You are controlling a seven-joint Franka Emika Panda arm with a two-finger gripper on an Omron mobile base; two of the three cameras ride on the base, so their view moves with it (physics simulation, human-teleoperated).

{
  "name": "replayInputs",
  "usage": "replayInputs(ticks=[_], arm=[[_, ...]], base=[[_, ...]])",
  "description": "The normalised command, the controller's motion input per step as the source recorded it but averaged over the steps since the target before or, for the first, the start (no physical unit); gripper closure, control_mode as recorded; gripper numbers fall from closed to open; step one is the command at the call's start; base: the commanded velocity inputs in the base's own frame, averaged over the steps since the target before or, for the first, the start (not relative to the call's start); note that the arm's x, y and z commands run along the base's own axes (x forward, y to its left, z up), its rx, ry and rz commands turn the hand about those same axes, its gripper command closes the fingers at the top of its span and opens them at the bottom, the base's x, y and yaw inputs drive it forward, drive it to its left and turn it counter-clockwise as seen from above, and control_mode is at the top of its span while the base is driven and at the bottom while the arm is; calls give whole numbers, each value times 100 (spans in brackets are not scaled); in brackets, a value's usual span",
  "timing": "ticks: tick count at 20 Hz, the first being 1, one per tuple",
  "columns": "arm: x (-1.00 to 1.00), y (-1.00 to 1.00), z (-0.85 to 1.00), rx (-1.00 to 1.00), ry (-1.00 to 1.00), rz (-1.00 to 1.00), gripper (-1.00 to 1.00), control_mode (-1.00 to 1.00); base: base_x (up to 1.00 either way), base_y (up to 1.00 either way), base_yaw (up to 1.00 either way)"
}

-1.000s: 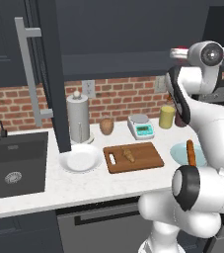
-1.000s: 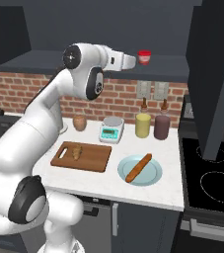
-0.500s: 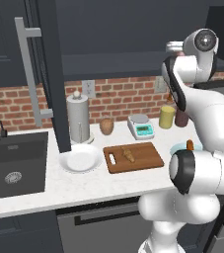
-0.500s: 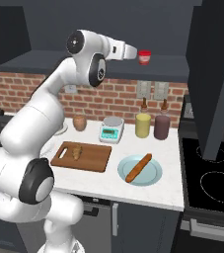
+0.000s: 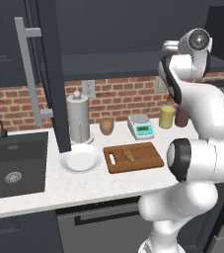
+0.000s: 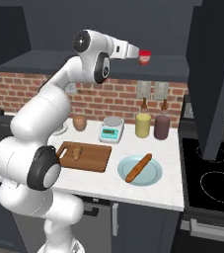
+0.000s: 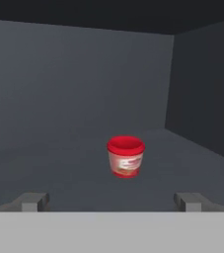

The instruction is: From the different types of pastries on the counter, select a croissant and place it on the cutting board. Then retrieve a jar of jam from the cabinet and place it alongside the croissant on the cutting board.

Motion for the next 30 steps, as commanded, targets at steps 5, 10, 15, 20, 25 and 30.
replayInputs(ticks=[5,10,15,20,25,30], arm=[[32,-30,-8,6,-1,0,-100,-100],[33,-21,0,4,0,0,-100,-100],[32,-8,0,1,0,4,-100,-100],[18,-23,-4,3,0,6,-100,-100],[2,-44,-13,6,-1,3,-100,-100],[13,-16,-4,2,0,2,-100,-100]], base=[[0,0,0],[0,0,0],[0,0,0],[0,0,0],[0,0,0],[0,0,0]])
